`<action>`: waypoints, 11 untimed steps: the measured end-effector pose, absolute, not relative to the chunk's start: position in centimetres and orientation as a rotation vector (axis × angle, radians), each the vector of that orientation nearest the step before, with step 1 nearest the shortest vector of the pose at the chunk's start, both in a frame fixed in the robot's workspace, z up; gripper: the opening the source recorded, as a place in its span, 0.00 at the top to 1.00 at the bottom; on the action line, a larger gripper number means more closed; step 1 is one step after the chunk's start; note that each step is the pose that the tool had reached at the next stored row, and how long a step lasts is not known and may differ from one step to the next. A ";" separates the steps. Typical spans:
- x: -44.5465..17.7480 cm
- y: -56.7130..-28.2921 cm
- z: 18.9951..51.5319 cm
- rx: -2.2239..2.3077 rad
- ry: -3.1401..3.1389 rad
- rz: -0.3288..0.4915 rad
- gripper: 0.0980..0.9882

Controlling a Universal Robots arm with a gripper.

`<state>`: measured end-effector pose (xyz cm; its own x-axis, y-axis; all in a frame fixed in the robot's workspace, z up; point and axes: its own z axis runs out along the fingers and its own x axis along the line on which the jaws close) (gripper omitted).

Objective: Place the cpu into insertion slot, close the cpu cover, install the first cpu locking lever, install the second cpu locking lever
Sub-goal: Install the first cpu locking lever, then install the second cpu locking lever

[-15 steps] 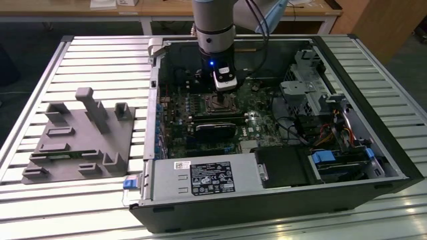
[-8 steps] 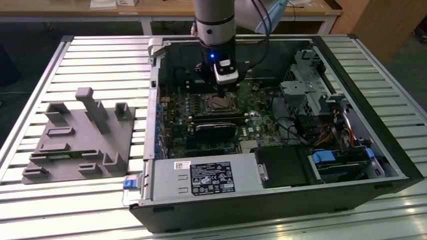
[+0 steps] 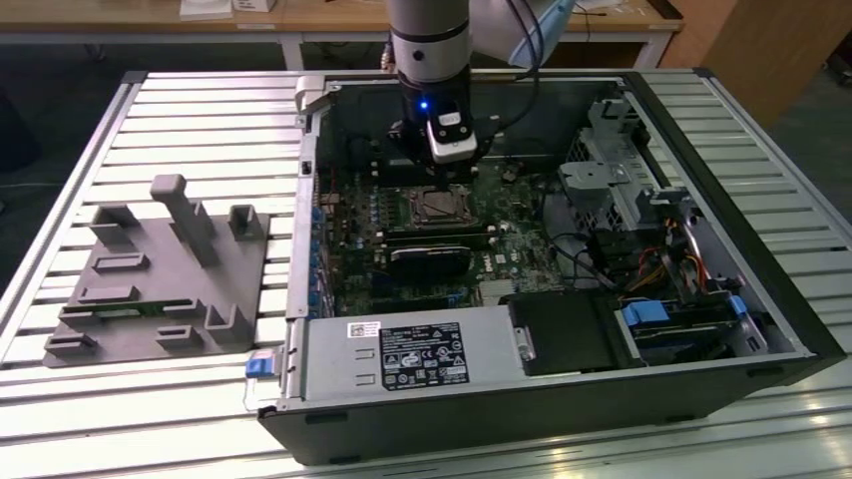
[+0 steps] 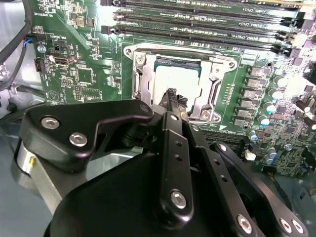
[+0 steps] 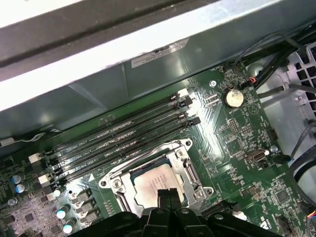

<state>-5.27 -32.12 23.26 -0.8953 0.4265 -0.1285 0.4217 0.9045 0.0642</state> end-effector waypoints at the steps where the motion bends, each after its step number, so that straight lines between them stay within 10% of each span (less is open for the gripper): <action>1: -5.3 -32.1 23.3 0.656 2.929 0.052 0.99; 11: -5.3 -32.1 23.4 0.656 2.929 0.052 0.99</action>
